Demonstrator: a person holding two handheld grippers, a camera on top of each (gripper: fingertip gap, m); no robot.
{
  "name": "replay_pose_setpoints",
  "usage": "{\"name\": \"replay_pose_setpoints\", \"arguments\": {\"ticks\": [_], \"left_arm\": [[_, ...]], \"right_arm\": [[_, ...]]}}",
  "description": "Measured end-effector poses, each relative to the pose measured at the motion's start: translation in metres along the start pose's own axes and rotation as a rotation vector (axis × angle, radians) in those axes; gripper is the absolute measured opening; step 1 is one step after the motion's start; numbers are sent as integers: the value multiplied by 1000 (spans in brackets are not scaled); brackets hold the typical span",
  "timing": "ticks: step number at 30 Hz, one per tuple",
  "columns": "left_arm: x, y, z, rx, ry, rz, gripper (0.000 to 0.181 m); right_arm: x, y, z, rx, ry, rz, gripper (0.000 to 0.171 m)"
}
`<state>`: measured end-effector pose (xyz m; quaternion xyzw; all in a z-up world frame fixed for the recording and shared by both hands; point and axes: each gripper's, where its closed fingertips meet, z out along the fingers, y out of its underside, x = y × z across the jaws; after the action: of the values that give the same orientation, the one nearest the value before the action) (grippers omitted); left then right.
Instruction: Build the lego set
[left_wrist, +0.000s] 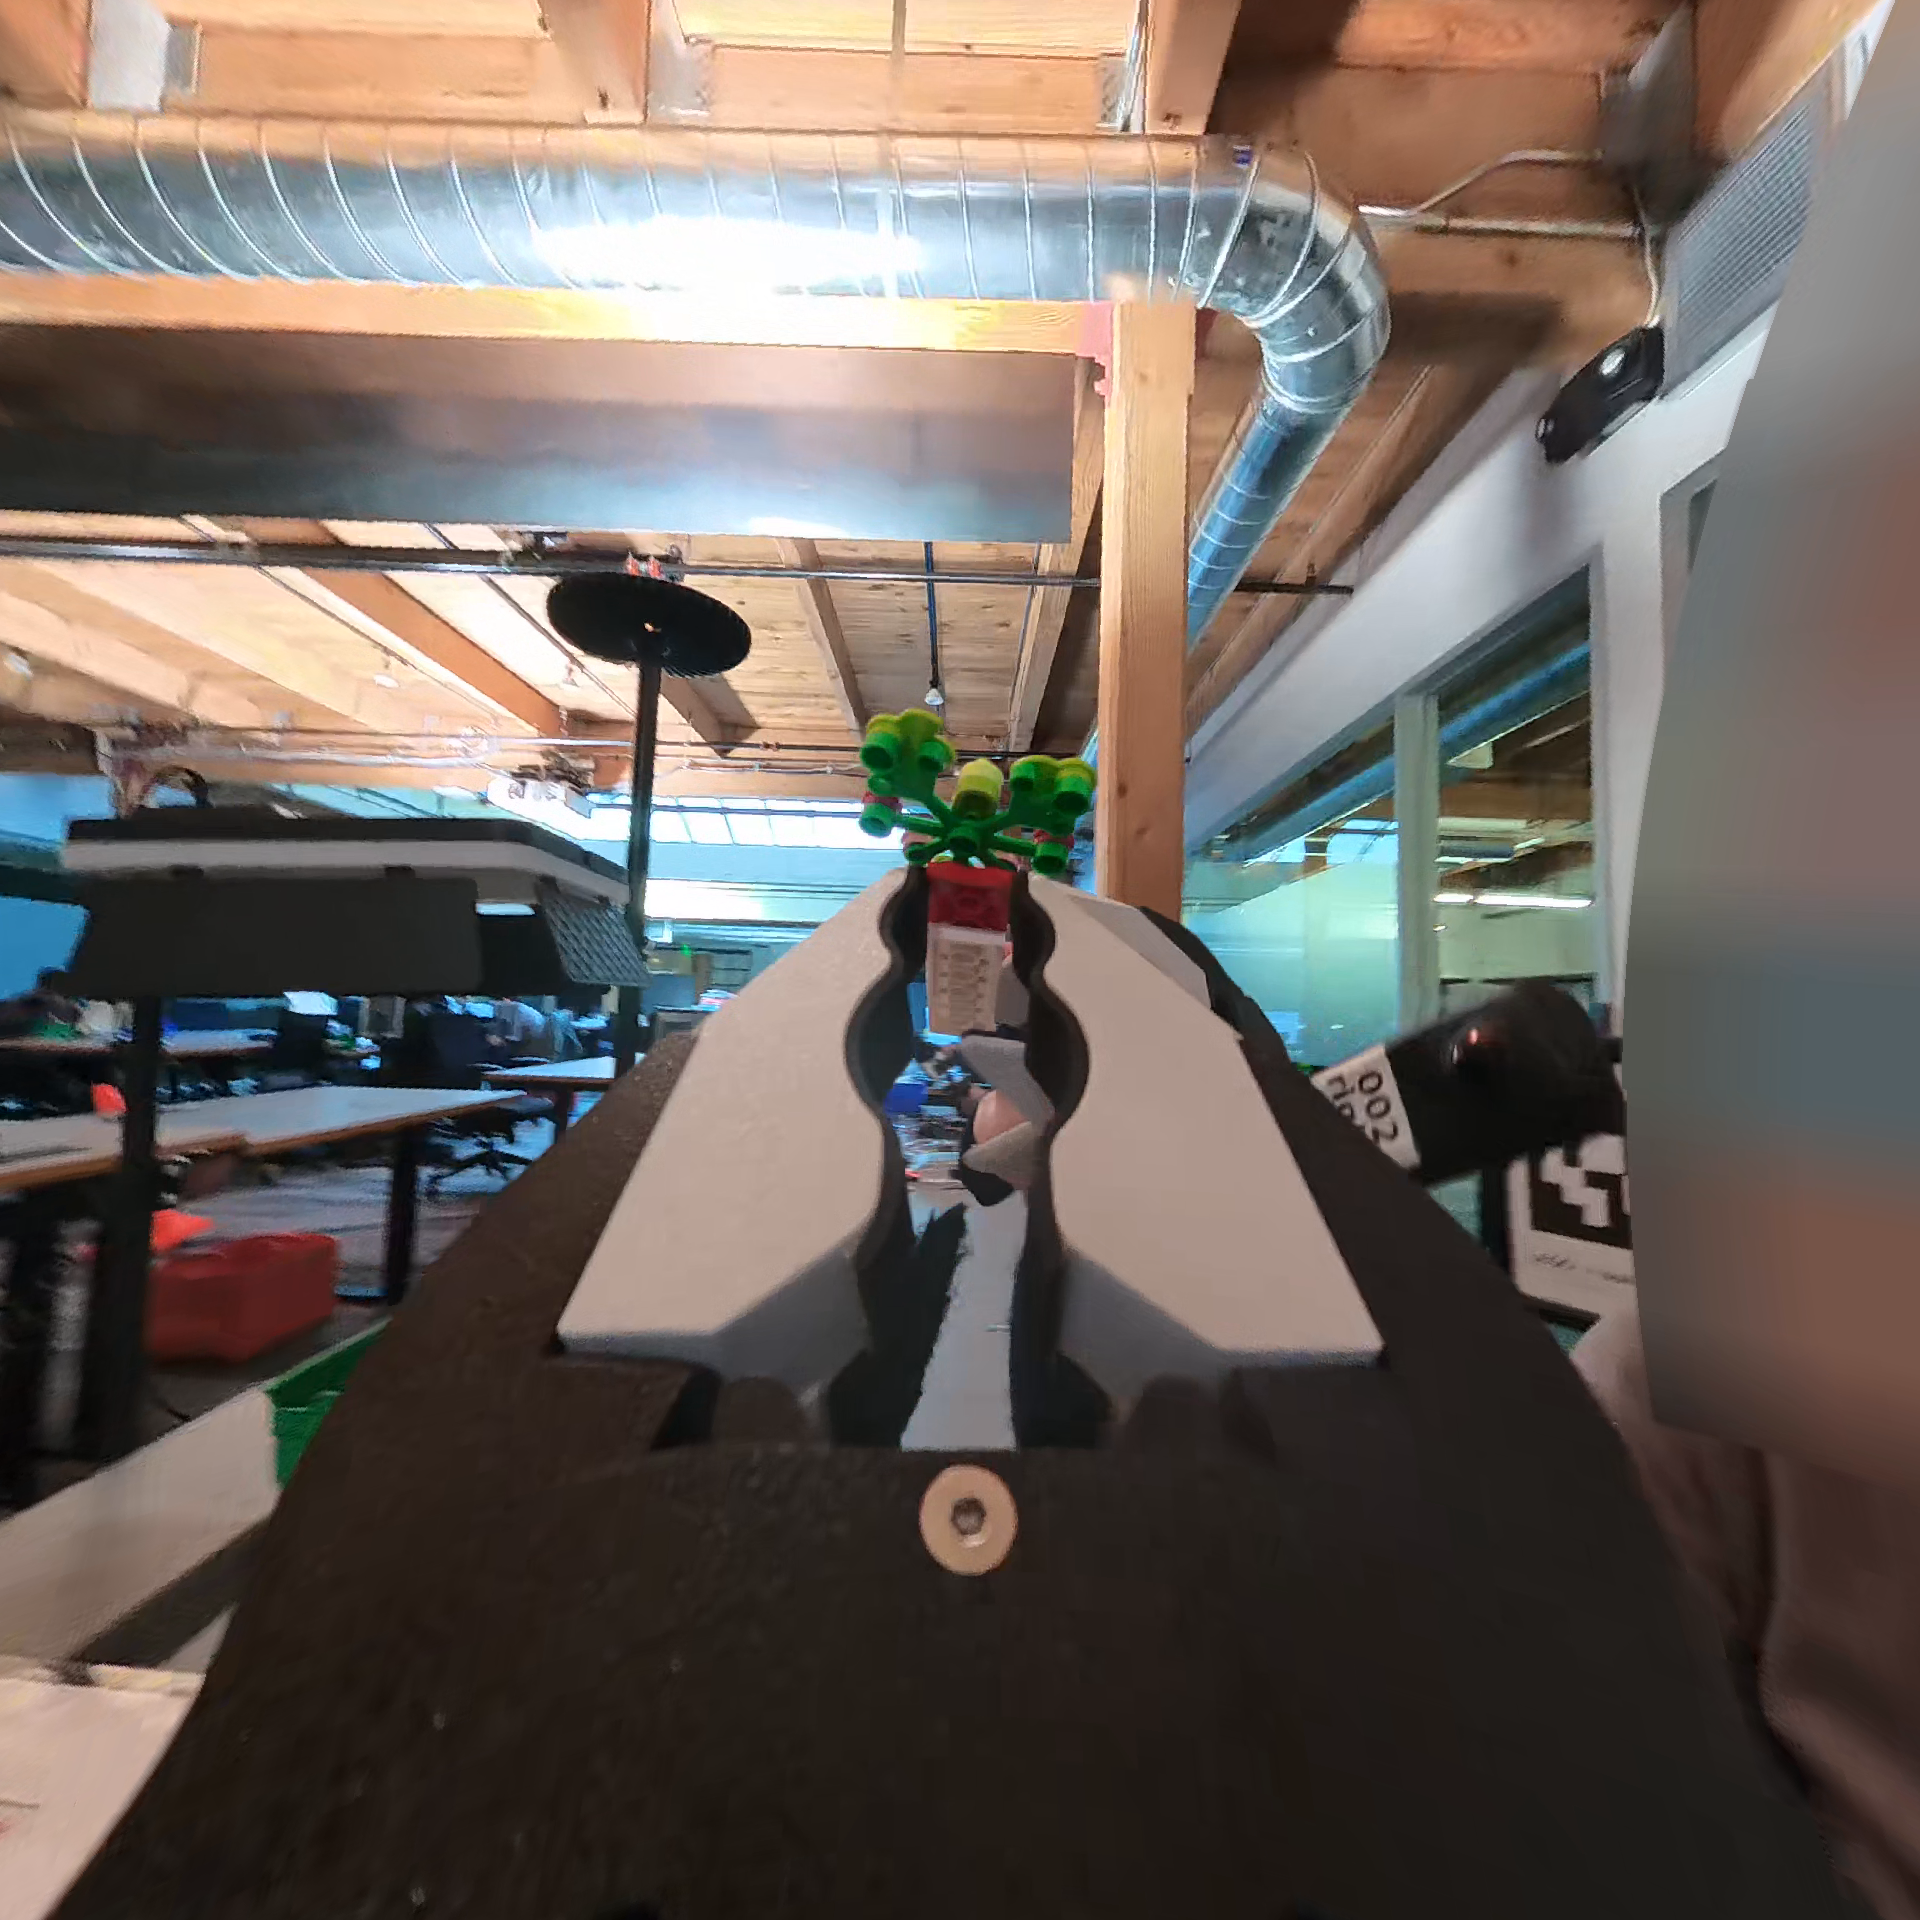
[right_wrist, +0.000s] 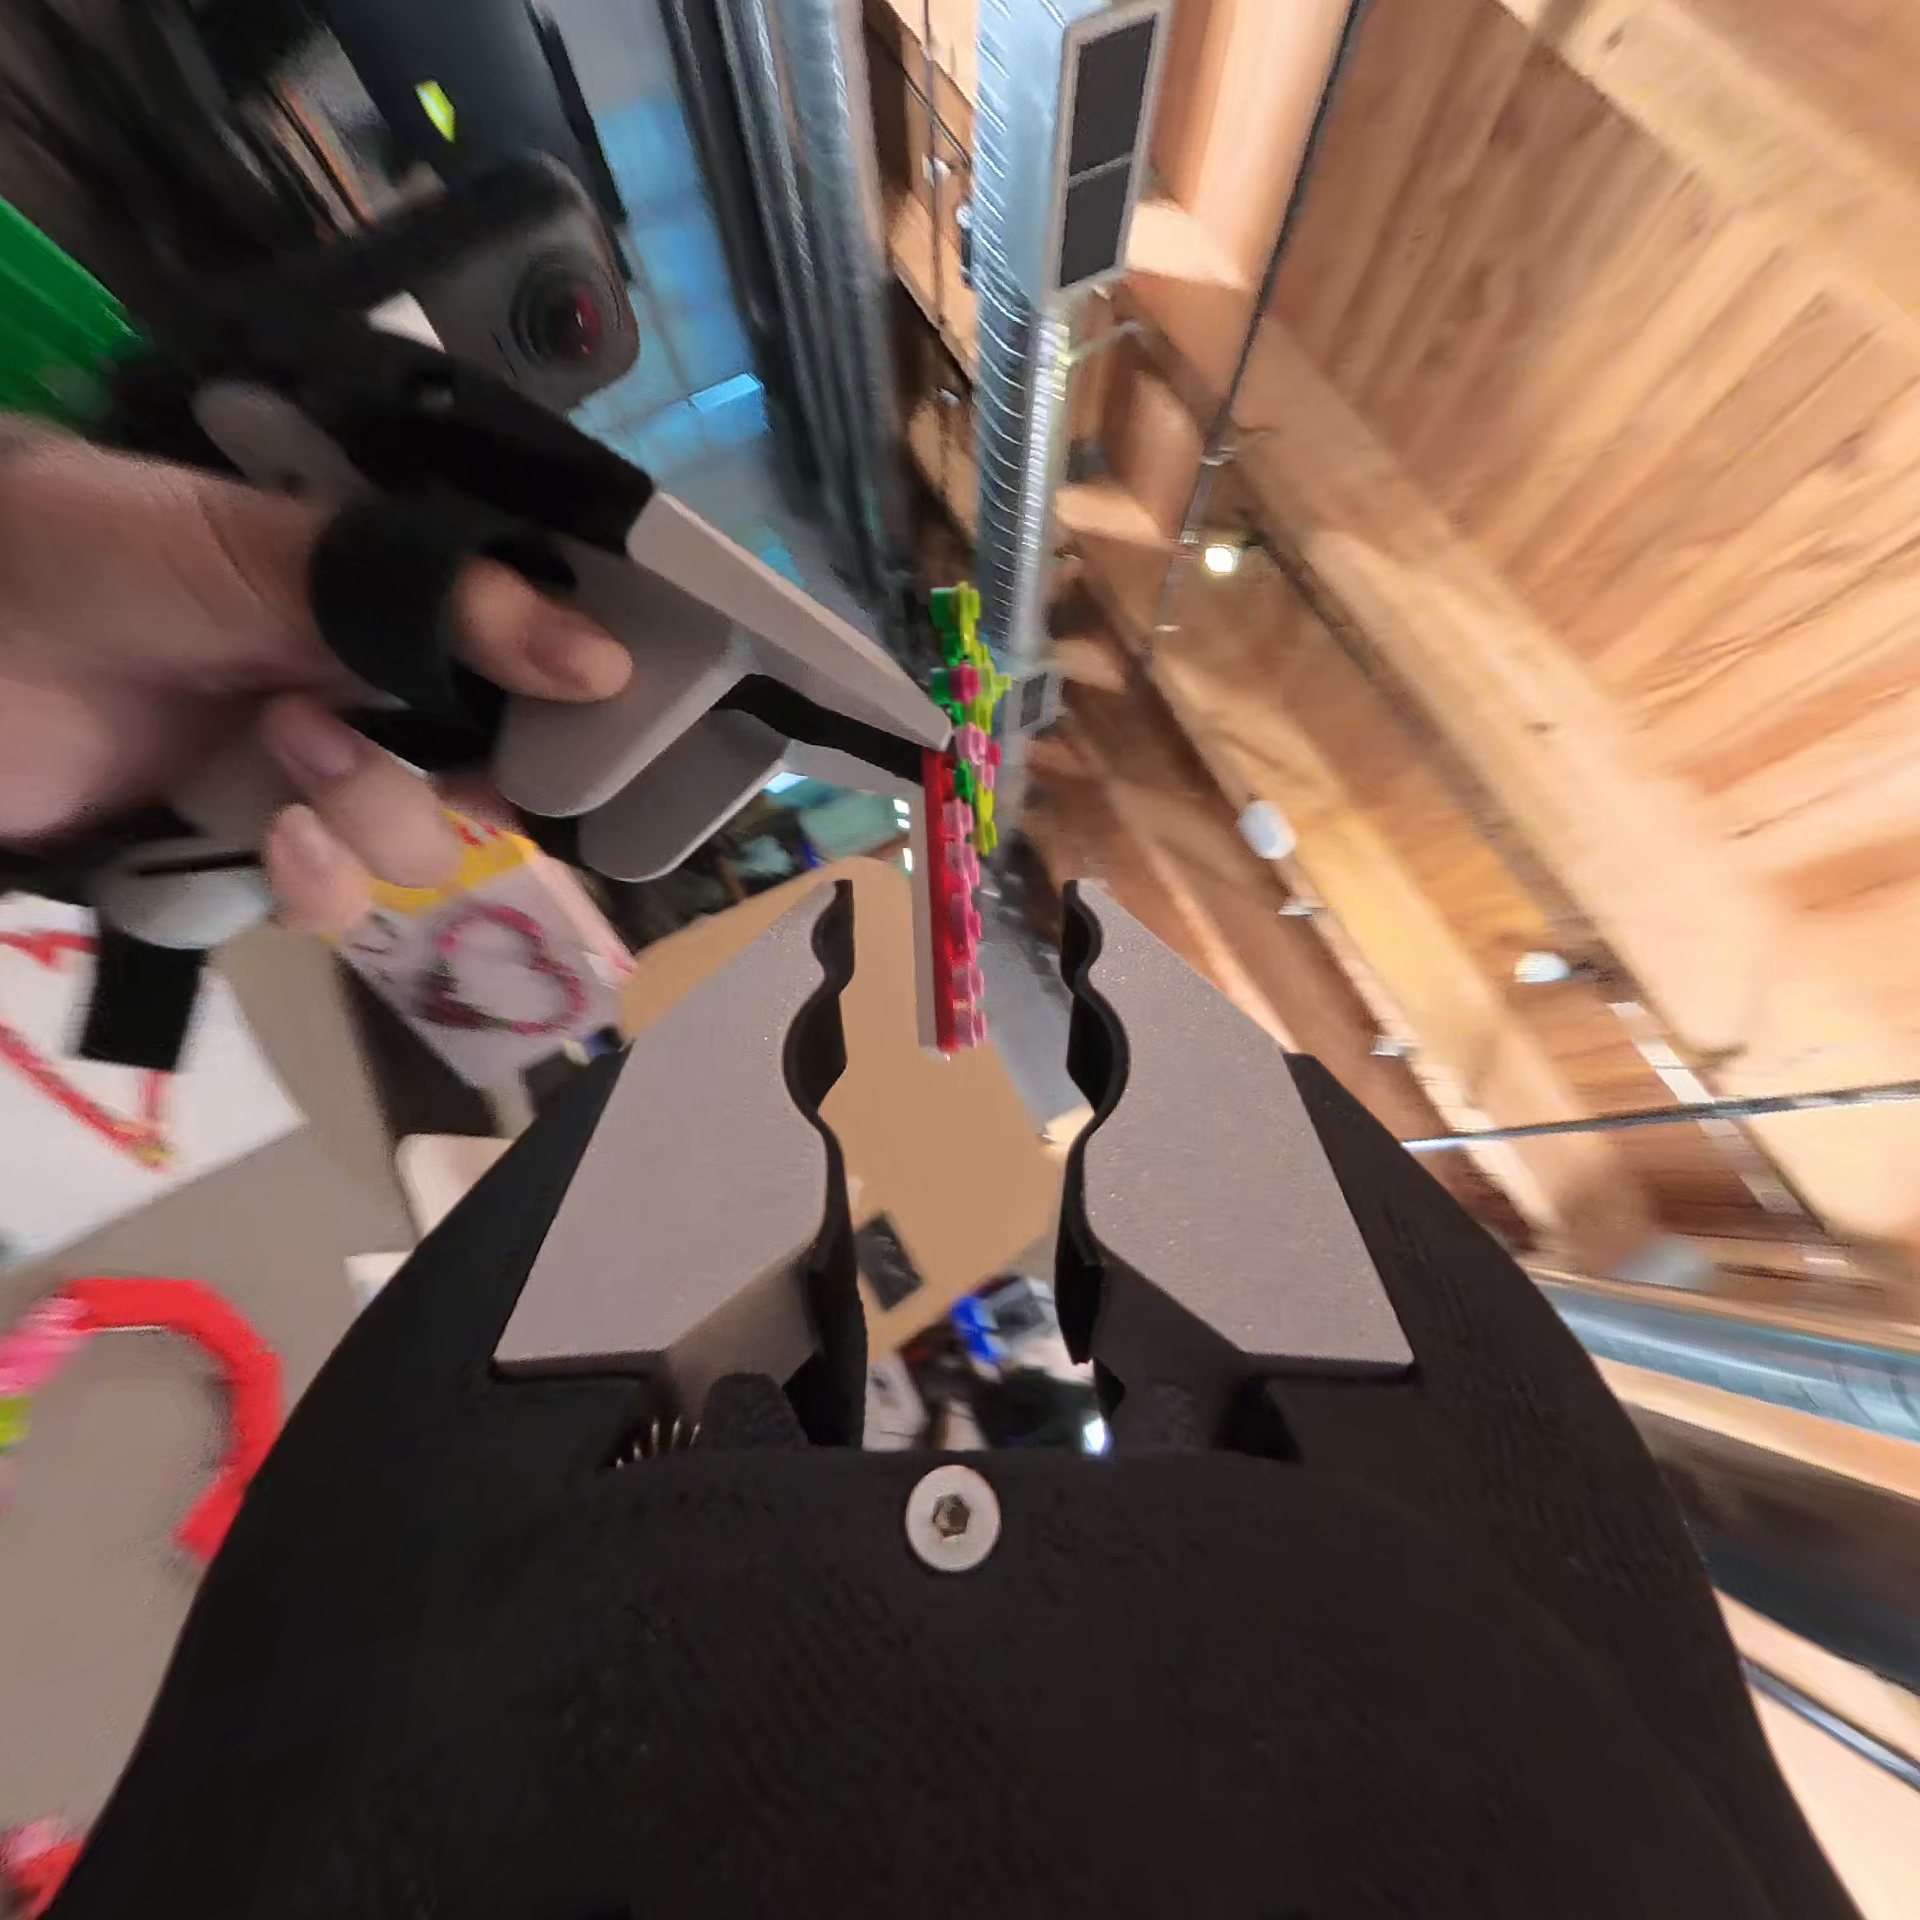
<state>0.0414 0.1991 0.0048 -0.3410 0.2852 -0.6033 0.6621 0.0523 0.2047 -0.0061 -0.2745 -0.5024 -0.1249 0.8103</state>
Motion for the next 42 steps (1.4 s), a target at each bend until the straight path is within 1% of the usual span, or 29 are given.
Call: {"name": "replay_pose_setpoints", "arguments": {"ticks": [1, 5, 9, 13, 18, 31, 32, 34, 35, 36, 37, 39, 42], "left_arm": [[1, 1, 1, 0, 2, -15, 14], [1, 4, 3, -15, -1, -43, 14], [3, 6, 4, -14, 22, -76, 14], [1, 11, 6, -34, 12, -64, 14], [2, 12, 7, -32, 20, -81, 14], [-1, 14, 7, -36, 13, -69, 14], [0, 13, 6, -31, 13, -68, 14], [-1, 11, 6, -23, 2, -58, 14], [-4, 10, 5, -24, -14, -42, 14], [-6, 8, 3, -14, -29, -28, 19], [-8, 4, 2, 3, -41, -25, 19], [-11, -1, -2, 27, -58, -29, 14], [-14, -3, -4, 34, -64, -36, 14]], "right_arm": [[0, -1, 1, -5, 18, -29, 39], [0, -2, 4, -16, 67, -92, 37], [5, -2, 4, -35, 119, -128, 24], [3, -1, 5, -36, 114, -125, 22], [1, 2, 5, -51, 111, -147, 15], [0, 5, 5, -54, 110, -129, 13], [0, 4, 6, -45, 109, -121, 13], [0, 3, 8, -22, 84, -23, 13], [-2, 3, 10, -23, 57, 32, 20], [-3, 5, 11, -34, 39, 66, 39], [-4, 7, 12, -42, 32, 73, 46], [-3, 9, 10, -48, 40, 38, 41], [-3, 13, 10, -80, 45, -17, 28]]}}
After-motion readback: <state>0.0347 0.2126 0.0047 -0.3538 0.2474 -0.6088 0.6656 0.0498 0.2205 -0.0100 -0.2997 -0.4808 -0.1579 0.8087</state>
